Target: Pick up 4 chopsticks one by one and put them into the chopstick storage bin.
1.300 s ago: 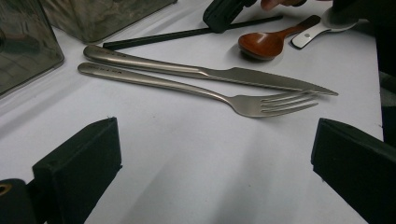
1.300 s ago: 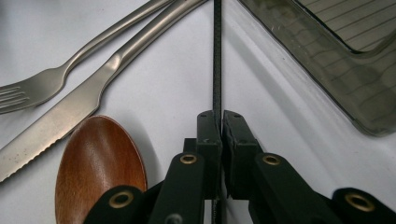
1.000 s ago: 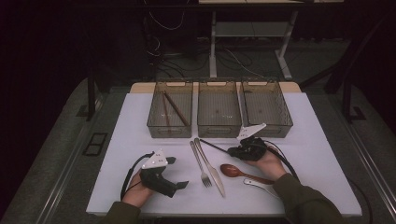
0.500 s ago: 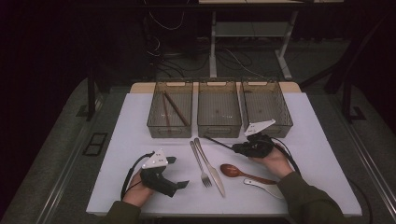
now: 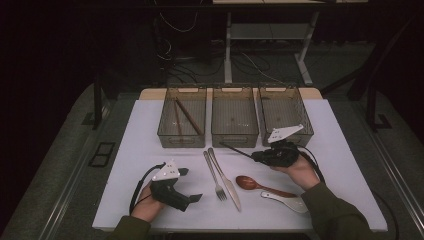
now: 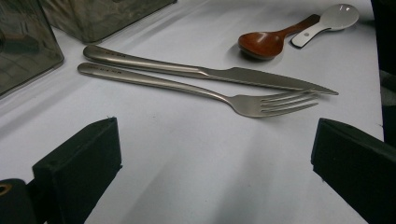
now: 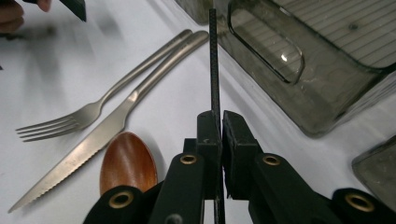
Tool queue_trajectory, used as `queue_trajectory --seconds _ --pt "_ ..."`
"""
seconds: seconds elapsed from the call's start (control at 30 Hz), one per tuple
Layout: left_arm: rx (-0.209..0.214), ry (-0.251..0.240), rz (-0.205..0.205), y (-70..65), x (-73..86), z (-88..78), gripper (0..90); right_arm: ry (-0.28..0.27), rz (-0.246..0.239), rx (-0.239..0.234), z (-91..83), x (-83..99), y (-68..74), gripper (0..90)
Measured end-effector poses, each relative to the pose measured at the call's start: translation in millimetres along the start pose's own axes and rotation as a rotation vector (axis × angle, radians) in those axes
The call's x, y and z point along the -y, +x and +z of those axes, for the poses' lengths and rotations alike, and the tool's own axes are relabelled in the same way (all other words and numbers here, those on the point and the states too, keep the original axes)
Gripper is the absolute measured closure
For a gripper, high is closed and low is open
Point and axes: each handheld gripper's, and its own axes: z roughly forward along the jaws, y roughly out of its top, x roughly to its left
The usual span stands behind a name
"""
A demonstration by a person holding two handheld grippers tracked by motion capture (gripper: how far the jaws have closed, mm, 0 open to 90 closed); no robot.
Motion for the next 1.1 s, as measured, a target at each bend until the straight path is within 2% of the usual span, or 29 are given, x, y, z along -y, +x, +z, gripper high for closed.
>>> queue_trajectory --seconds 0.63,1.1 --pt "-0.002 0.001 -0.004 0.5 -0.5 1.3 0.4 -0.041 -0.003 -0.014 -14.2 -11.9 3.5 85.8" --pt "-0.002 0.005 -0.001 -0.1 -0.1 1.0 0.4 -0.095 0.001 -0.005 -17.2 -38.2 -3.7 85.8"
